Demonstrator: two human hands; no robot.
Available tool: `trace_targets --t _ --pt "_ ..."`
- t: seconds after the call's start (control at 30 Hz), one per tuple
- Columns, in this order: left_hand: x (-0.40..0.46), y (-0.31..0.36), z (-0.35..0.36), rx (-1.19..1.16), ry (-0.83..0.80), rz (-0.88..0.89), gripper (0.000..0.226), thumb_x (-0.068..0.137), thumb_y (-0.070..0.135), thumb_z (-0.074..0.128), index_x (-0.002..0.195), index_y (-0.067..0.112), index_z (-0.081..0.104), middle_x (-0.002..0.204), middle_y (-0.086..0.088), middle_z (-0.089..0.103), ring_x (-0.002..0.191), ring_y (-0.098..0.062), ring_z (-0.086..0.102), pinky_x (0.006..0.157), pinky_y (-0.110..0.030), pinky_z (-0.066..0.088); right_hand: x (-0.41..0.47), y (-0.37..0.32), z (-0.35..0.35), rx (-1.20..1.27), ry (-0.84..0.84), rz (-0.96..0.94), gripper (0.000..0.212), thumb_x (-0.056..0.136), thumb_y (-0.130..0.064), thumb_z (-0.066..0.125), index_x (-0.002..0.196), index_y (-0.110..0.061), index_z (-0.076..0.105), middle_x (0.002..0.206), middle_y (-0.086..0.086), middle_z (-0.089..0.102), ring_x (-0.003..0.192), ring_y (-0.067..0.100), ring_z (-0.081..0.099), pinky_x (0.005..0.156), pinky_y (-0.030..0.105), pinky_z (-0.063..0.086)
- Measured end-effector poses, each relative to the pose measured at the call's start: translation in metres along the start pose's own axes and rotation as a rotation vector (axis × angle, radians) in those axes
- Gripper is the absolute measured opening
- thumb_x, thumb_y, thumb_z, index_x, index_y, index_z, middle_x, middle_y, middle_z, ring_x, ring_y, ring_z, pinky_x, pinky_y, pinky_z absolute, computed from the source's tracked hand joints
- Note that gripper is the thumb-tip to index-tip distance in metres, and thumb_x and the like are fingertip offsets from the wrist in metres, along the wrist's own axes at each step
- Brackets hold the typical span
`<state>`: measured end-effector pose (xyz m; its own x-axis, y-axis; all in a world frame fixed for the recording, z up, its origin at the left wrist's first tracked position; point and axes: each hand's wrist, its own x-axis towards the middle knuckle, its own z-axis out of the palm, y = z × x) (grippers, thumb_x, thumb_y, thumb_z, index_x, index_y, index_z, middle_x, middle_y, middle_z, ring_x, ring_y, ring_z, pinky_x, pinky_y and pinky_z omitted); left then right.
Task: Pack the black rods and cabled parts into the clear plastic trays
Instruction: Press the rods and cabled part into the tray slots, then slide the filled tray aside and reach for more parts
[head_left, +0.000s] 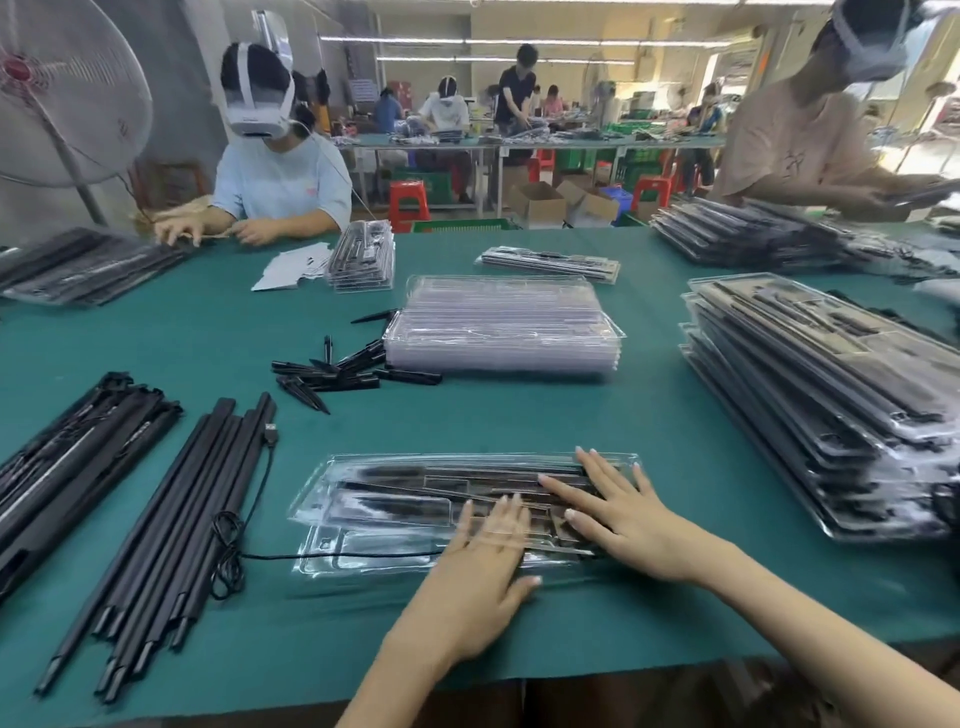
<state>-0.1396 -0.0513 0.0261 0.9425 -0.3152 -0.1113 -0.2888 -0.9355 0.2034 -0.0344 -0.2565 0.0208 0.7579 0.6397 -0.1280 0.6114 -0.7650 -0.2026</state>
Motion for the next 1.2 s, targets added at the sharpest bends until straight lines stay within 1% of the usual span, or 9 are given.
trace_targets --t 0.1,0.23,0.3,0.47,0.73,0.8,0.93,1.1,1.2 --pt "-0.043 -0.012 -0.010 -0.057 -0.014 0.025 0.058 0.101 0.044 0.031 0.153 0.028 0.009 0.156 0.017 -0.004 0.141 0.004 -0.013 0.110 -0.018 -0.017 0.001 -0.001 0.003 -0.045 0.005 -0.001 0.048 0.088 -0.067 0.005 0.134 -0.068 -0.012 0.157 -0.001 -0.023 0.141 0.009 -0.029 0.115 0.051 -0.014" --pt "-0.047 -0.025 -0.043 -0.222 0.311 0.002 0.036 0.098 0.043 0.043 0.133 0.043 0.048 0.142 0.028 0.040 0.130 0.020 0.020 0.106 -0.001 0.006 -0.001 -0.003 0.008 -0.106 0.048 0.006 0.053 0.084 -0.069 -0.002 0.135 -0.066 -0.015 0.156 -0.001 -0.026 0.140 0.010 -0.031 0.114 0.052 -0.017" --pt "-0.024 -0.033 -0.049 -0.165 0.385 -0.031 0.041 0.099 0.045 0.036 0.140 0.045 0.036 0.149 0.025 0.026 0.137 0.013 0.009 0.117 -0.020 -0.002 -0.001 -0.003 0.011 -0.126 0.076 0.022 0.051 0.087 -0.067 -0.001 0.135 -0.065 -0.016 0.156 0.000 -0.025 0.140 0.010 -0.031 0.114 0.050 -0.018" --pt "0.019 -0.068 -0.015 0.060 0.154 -0.246 0.053 0.092 0.066 0.015 0.140 0.059 -0.008 0.158 0.017 -0.011 0.144 -0.011 -0.019 0.111 -0.058 -0.017 0.001 -0.003 0.016 -0.117 0.112 0.033 0.049 0.087 -0.067 -0.001 0.134 -0.066 -0.016 0.156 -0.002 -0.024 0.141 0.008 -0.028 0.115 0.047 -0.018" --pt "0.022 -0.083 0.008 -0.034 0.233 -0.235 0.052 0.092 0.067 0.018 0.137 0.062 -0.008 0.151 0.025 -0.016 0.141 -0.004 -0.023 0.107 -0.049 -0.028 0.002 0.001 0.020 0.015 0.189 0.084 0.054 0.086 -0.067 -0.002 0.137 -0.060 -0.019 0.158 -0.004 -0.018 0.140 0.001 -0.027 0.110 0.035 -0.029" --pt "0.023 -0.083 0.007 -0.268 0.341 -0.258 0.047 0.097 0.056 0.030 0.143 0.053 0.020 0.153 0.024 0.006 0.145 -0.003 -0.004 0.113 -0.042 -0.021 0.003 0.000 0.020 -0.025 0.194 0.141 0.055 0.087 -0.065 -0.002 0.138 -0.057 -0.019 0.158 0.001 -0.019 0.139 0.006 -0.029 0.108 0.036 -0.030" --pt "0.011 -0.091 -0.013 -1.083 0.729 -0.405 0.030 0.098 0.013 0.047 0.114 0.033 0.062 0.126 0.011 0.060 0.128 -0.010 0.048 0.110 -0.025 0.031 0.006 -0.001 0.020 -0.084 0.141 0.160 0.053 0.098 -0.054 0.012 0.140 -0.048 -0.020 0.159 0.007 -0.016 0.143 0.013 -0.024 0.115 0.040 -0.020" --pt "0.004 -0.122 -0.018 -0.158 0.364 -0.257 0.047 0.098 0.041 0.042 0.144 0.045 0.030 0.155 0.015 0.021 0.147 -0.007 0.006 0.119 -0.035 0.001 0.004 -0.002 0.021 -0.120 0.150 0.160 0.054 0.098 -0.051 0.012 0.142 -0.045 -0.019 0.159 0.009 -0.015 0.145 0.016 -0.021 0.116 0.042 -0.016" --pt "-0.002 -0.128 -0.011 -0.035 0.297 -0.319 0.050 0.098 0.054 0.026 0.144 0.053 0.008 0.158 0.016 0.006 0.147 -0.007 -0.006 0.117 -0.041 -0.011 0.003 -0.001 0.021 -0.117 0.146 0.161 0.054 0.098 -0.052 0.011 0.141 -0.046 -0.021 0.159 0.010 -0.014 0.145 0.016 -0.020 0.116 0.041 -0.015"
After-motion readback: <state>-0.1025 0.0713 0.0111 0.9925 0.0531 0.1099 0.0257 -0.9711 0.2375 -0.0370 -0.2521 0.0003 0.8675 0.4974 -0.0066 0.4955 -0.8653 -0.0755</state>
